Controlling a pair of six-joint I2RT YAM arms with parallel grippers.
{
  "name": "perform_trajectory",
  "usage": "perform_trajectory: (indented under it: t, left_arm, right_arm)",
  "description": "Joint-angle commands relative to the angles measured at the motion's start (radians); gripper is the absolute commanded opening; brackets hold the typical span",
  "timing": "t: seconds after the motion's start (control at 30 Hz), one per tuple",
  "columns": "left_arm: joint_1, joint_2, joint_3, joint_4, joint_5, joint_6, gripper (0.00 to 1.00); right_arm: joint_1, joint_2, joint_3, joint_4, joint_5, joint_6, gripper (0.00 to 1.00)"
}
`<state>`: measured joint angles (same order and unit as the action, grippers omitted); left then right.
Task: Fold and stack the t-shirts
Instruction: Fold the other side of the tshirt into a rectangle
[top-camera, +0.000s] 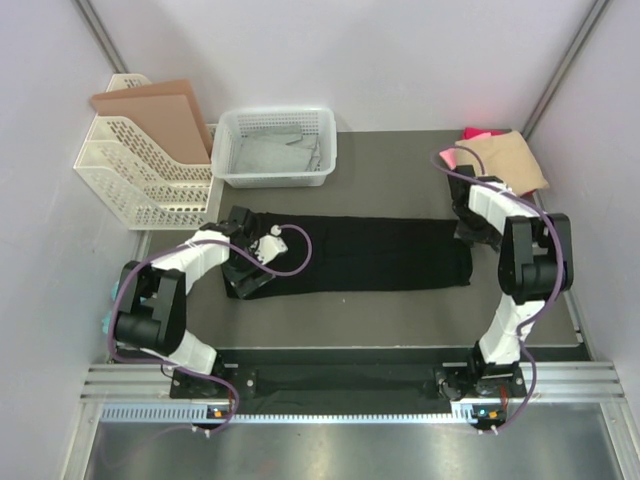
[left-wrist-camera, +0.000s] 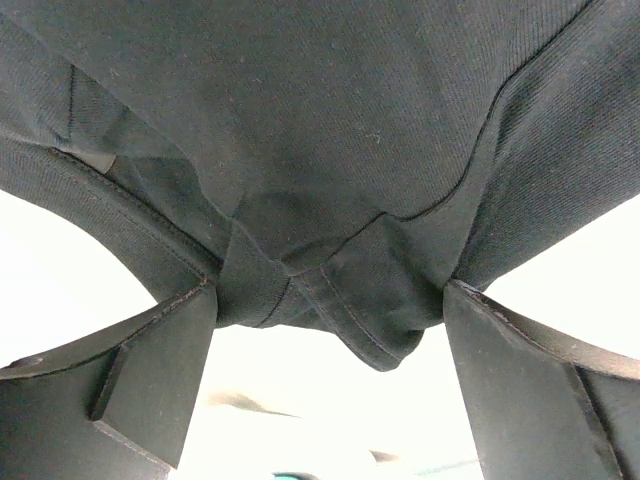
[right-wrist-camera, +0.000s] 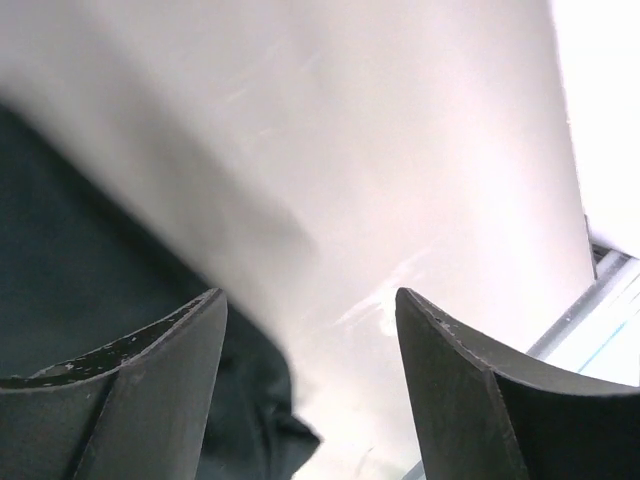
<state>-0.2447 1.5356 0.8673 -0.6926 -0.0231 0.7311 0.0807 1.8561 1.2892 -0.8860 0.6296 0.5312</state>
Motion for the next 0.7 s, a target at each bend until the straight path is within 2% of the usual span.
perform_trajectory:
  t: [0.0, 0.1, 0.2, 0.27, 0.3, 0.37, 0.67]
  left_arm:
    - [0.015, -0.029, -0.017, -0.093, -0.041, 0.034, 0.99]
    - [0.015, -0.032, -0.008, -0.102, -0.035, 0.028, 0.99]
    - [0.015, -0.048, -0.017, -0.097, -0.029, 0.031, 0.99]
    - [0.015, -0.051, -0.021, -0.096, -0.029, 0.031, 0.99]
    - [0.015, -0.049, -0.021, -0.097, -0.028, 0.031, 0.99]
    - [0.015, -0.043, -0.017, -0.099, -0.028, 0.028, 0.99]
    - [0.015, -0.048, -0.004, -0.107, -0.046, 0.027, 0.99]
  right_arm:
    - [-0.050, -0.162, -0.040, 0.047, 0.058, 0.058, 0.70]
    - [-0.133, -0.293, -0.109, 0.105, -0.109, 0.030, 0.70]
    - [-0.108, -0.388, -0.169, 0.128, -0.282, 0.000, 0.69]
    - [-0.070, -0.437, -0.198, 0.125, -0.335, -0.002, 0.68]
    - [-0.011, -0.449, -0.226, 0.125, -0.337, 0.000, 0.69]
    - [0.014, -0.453, -0.246, 0.121, -0.361, 0.009, 0.70]
    - [-0.047, -0.431, -0.352, 0.233, -0.625, -0.031, 0.78]
